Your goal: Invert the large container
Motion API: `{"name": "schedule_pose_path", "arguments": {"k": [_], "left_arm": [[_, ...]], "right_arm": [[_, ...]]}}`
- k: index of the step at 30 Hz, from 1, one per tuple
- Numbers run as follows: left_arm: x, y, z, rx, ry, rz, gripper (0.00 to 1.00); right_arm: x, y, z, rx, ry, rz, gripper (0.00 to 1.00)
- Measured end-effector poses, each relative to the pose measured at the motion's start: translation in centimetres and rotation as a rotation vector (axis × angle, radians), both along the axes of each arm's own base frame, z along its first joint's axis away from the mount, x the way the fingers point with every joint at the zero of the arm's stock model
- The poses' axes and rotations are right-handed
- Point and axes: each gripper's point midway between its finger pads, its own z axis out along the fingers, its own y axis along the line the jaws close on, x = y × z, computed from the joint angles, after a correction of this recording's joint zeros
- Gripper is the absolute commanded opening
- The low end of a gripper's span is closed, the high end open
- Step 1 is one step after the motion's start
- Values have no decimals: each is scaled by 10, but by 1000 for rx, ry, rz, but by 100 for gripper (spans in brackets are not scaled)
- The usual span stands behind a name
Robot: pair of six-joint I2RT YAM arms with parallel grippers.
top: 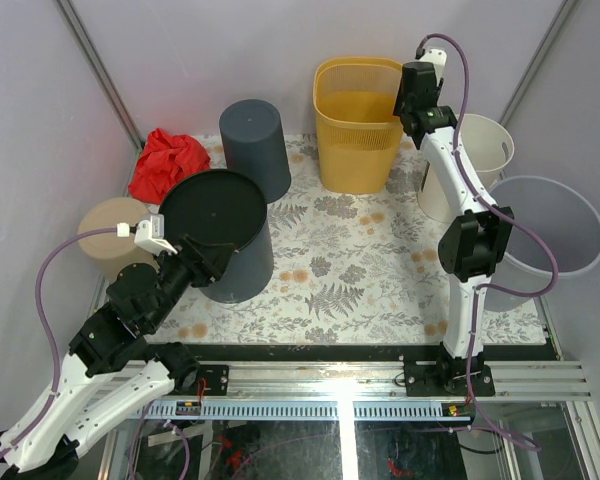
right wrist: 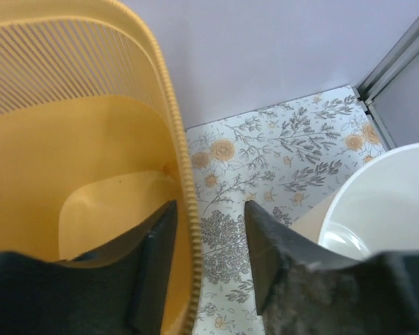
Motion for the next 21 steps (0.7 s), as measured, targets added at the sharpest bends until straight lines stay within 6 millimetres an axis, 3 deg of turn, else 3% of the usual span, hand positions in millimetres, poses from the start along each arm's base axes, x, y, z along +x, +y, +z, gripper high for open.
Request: {"name": "schedule_pose_path", "arguments": {"k": [5,7,13,21], "left_arm": [[0,1,0,7,-3,2,52],[1,1,0,8,-4,5,52],[1,3,0,8,-5,14,52],[-1,5,1,4,-9,15,52]], "right_arm": [[2,7,3,44,-13,26,9],[3,11,4,59,-18,38,0],[-8,17,4,99,-6,70,0],[-55,14,13,112,42,106,0]]}}
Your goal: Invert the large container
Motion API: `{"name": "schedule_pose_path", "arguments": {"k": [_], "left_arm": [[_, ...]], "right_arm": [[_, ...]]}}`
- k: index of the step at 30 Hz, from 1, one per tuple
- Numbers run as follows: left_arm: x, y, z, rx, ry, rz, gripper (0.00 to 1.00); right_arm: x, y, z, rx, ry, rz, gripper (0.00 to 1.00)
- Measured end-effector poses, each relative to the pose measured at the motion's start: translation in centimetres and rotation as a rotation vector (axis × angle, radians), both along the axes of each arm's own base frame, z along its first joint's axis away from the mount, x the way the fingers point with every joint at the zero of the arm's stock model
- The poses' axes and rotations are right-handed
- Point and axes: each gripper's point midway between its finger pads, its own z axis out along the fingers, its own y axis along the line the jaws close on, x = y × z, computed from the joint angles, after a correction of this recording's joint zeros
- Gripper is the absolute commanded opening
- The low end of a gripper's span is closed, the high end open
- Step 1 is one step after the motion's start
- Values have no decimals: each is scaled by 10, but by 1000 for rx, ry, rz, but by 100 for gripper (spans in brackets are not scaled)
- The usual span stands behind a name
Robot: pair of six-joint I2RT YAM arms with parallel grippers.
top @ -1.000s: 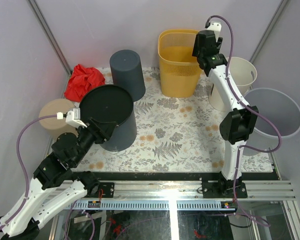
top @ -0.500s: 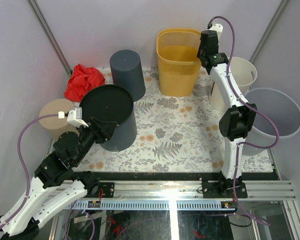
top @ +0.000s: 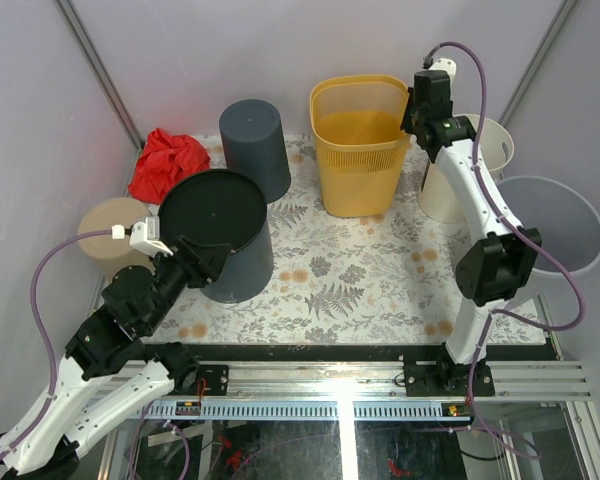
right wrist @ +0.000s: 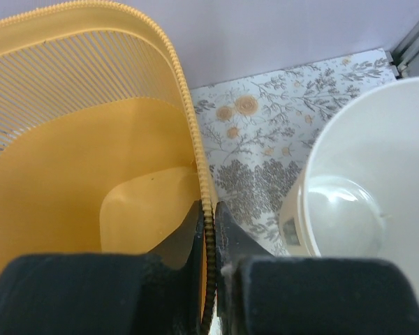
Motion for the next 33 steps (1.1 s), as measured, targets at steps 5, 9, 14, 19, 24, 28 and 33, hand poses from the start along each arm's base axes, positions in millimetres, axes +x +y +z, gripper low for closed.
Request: {"name": "schedule_pose_path", "arguments": {"k": [5,9,14,19,24,28,33], "left_arm": [[-7,7,12,-23,-22,3,52],[-12,11,23,-46,-43,4,52],[-14,9,27,-59,-41,-9,52],[-11,-3,20,-50,-4,-45,52],[-10,-13,17,-49,15,-79,52],[-8,-25,14,-61,28,-116,52],[0,-41,1,-37,72,-154,52]], "right_arm": [[-31,-2,10,6,26,28,0],[-61,-1,10,35,39,55,0],[-120,-1,6,61,48,86,0],[-174,-11,23,42,24,100,0],[-207,-30,52,15,-39,59,0],[-221,-44,63,-26,-41,20,0],[-231,-62,54,-106,12,-43,0]]}}
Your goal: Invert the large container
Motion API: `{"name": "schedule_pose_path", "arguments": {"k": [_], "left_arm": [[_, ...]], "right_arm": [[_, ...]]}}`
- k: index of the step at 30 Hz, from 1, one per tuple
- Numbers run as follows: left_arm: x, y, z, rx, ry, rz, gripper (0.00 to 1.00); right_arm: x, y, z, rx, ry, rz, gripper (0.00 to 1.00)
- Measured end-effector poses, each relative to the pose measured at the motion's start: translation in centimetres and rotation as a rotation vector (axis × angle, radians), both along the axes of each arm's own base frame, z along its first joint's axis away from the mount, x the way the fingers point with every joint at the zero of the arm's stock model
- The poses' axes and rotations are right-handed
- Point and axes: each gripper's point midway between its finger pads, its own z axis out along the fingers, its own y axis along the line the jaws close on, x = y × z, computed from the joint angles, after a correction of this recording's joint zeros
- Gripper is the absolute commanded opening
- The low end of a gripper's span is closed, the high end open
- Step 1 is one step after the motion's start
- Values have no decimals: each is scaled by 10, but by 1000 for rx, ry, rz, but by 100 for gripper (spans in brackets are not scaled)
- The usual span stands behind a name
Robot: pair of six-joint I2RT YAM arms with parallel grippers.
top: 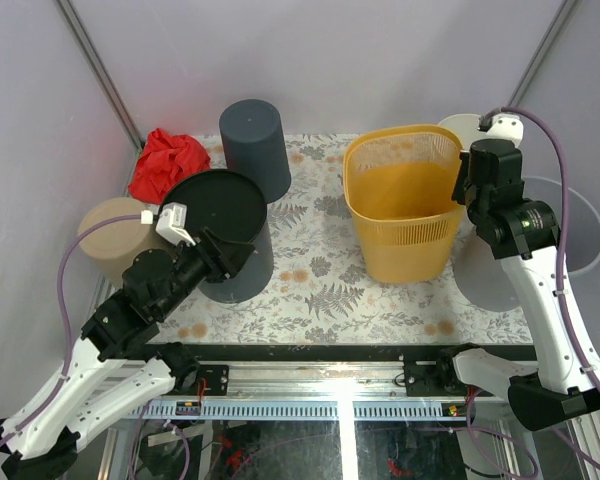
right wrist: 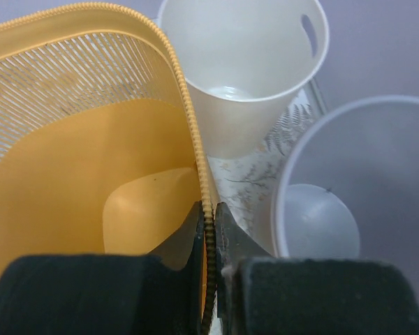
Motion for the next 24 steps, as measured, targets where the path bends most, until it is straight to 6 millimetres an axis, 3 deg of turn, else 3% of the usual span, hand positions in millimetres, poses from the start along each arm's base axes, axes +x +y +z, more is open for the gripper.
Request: {"name": "schedule_pose_path", "arguments": {"k": [7,11,24], "left_arm": [[2,-9,-8,-2,8,-32,52],[1,-10,-8,-7,2,-36,52],[-1,-7,-5,-14,-16,-36,52]], "right_arm": [[-9,-19,-8,-104,51,-82,0],[-5,-9,-15,-168,67,-89,0],[18,83,-6,-389,-20,-65,0]]}}
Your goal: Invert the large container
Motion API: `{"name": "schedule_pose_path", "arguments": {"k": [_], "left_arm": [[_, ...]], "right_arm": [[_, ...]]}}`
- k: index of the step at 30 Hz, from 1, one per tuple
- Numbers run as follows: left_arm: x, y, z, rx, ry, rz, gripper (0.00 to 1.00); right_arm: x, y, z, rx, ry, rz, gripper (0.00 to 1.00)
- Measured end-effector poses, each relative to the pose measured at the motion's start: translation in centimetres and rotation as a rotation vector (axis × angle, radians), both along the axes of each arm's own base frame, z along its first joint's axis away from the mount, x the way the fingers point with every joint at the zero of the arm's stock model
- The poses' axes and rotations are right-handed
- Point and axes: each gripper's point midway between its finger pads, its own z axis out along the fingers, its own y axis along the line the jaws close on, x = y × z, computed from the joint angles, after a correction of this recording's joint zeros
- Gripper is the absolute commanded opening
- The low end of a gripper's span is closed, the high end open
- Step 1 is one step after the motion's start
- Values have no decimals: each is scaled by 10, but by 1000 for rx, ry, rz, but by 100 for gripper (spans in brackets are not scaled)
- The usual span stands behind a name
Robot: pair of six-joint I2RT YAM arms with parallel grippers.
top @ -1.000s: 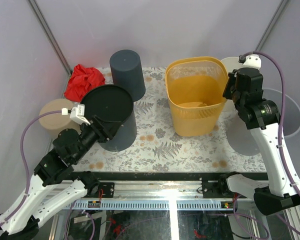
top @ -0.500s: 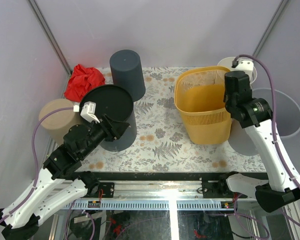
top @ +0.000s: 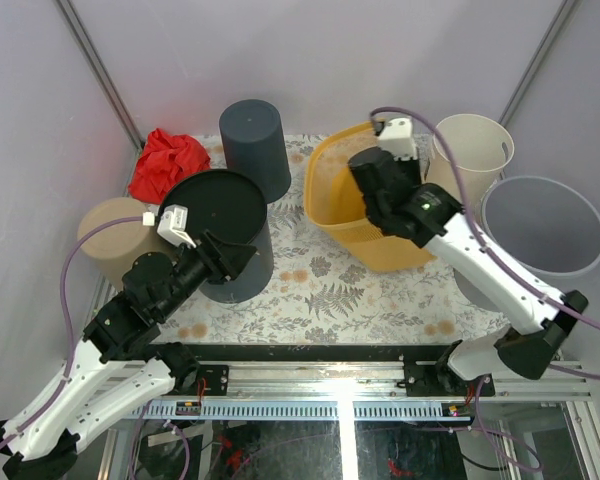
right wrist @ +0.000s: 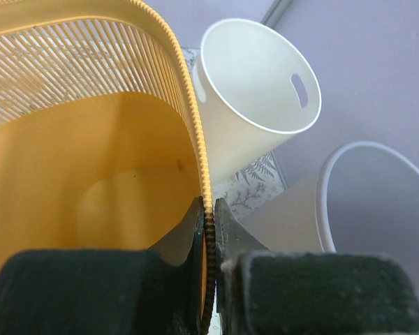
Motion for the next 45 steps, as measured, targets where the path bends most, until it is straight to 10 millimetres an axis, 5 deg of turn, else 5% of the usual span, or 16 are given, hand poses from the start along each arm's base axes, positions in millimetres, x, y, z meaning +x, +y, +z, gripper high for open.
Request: {"name": "schedule_pose_path", "arguments": {"k": [14,28,31,35,40,45], "left_arm": [[-4,15,4,6,-29,42,52],[-9,32,10,10,-48,90,52],[-9,32,10,10,-48,90,52],[-9,32,10,11,-47,91,52],[-9,32,9,15,-43,91,52],[-10,33,6,22,-36,91,52]], "right_arm": [[-11,111,2,-273,-70,52,0],[-12,135,-66,-591,61,73,1],[-13,135,-71,-597,79,82,9],[-13,140,-83,-550,97,107,31],[-12,155,-116,-426,162,178,41],[-12,164,-114,-327,157,210,59]]}}
